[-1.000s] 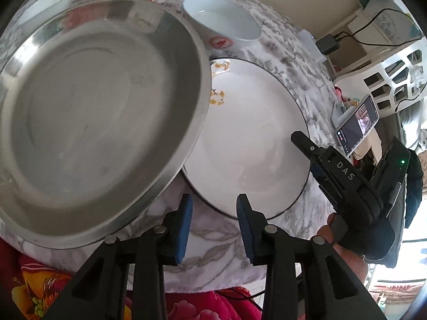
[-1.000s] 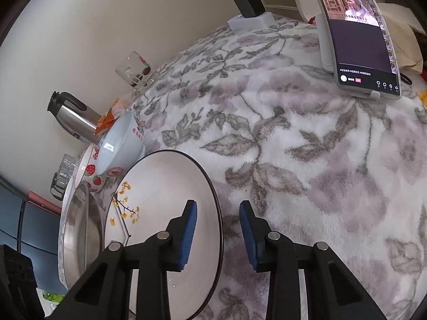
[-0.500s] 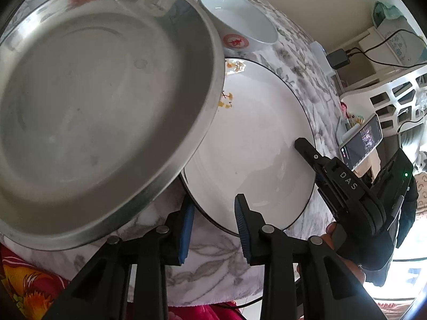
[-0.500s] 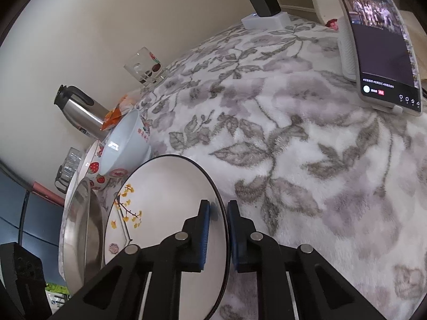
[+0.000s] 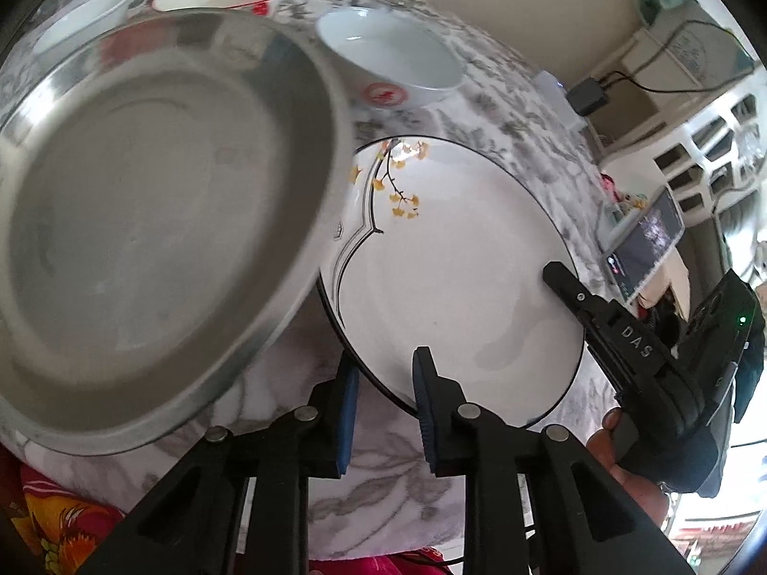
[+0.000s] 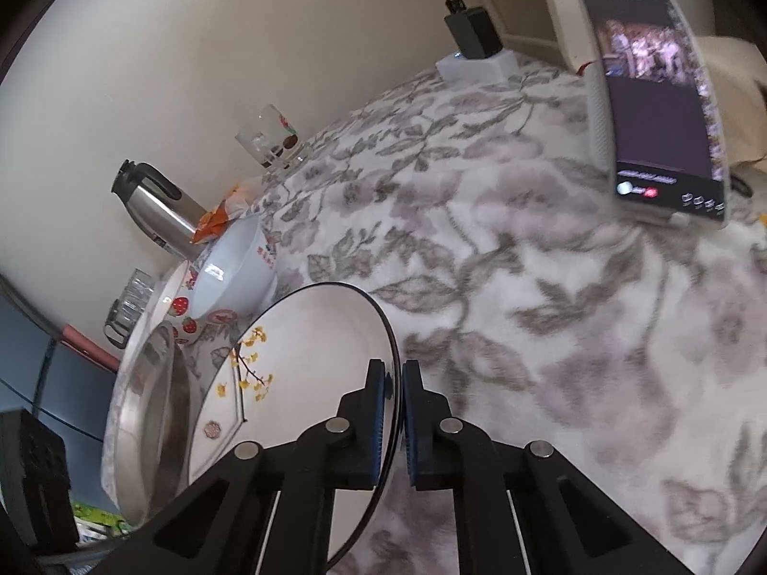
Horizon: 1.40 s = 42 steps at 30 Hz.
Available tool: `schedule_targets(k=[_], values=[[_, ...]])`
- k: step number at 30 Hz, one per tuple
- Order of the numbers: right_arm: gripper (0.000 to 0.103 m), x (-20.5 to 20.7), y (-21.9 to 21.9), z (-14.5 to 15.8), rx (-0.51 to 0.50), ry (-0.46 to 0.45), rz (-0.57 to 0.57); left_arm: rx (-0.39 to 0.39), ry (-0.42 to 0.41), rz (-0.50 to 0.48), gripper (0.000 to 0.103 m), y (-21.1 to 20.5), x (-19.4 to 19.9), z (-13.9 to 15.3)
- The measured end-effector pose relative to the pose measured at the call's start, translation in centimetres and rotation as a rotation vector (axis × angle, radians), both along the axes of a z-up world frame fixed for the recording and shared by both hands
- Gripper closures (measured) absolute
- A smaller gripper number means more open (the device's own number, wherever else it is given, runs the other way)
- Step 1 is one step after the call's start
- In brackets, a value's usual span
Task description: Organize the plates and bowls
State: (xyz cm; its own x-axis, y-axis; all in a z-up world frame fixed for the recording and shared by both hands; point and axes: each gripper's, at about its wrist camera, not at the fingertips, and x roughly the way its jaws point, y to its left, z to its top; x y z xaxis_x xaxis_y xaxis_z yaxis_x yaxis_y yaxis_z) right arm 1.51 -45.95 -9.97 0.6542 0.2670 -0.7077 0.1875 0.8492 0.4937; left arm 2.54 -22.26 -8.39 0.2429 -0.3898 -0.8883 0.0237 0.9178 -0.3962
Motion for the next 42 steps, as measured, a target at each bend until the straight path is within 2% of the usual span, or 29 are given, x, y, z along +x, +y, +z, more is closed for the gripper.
schedule_targets(k=[6, 9, 19, 24, 32, 42], values=[[0.095, -0.7, -1.4, -1.0, 0.056, 0.001, -0.028, 0.014, 0.016, -0.042, 0.08, -1.0, -0.1, -0.5], [0.095, -0.7, -1.4, -1.1, 0.055, 0.004, -0.025, 0.011, 0.031, -0.029, 0.08, -0.9, 0.1, -0.9], [0.095, -0.6, -1.4, -1.2, 0.056, 0.018, -0.018, 0.059, -0.011, 0.012, 0.08, -0.6, 1.2, -1.1], [0.094, -0.5, -1.4, -1.2, 0.055, 0.028, -0.017, 0.049, -0.007, 0.019, 0.08, -0.7, 1.5, -1.6], [0.094, -0.5, -1.0, -0.4, 0.005, 0.034, -0.007, 0.068, -0.04, 0.003, 0.081, -1.0, 1.1, -0.7], [0.094, -1.5, -1.5, 0.7, -0.032, 0.045, -0.029, 0.048, -0.112, -0.047, 0.081, -1.4, 0.6, 1.4]])
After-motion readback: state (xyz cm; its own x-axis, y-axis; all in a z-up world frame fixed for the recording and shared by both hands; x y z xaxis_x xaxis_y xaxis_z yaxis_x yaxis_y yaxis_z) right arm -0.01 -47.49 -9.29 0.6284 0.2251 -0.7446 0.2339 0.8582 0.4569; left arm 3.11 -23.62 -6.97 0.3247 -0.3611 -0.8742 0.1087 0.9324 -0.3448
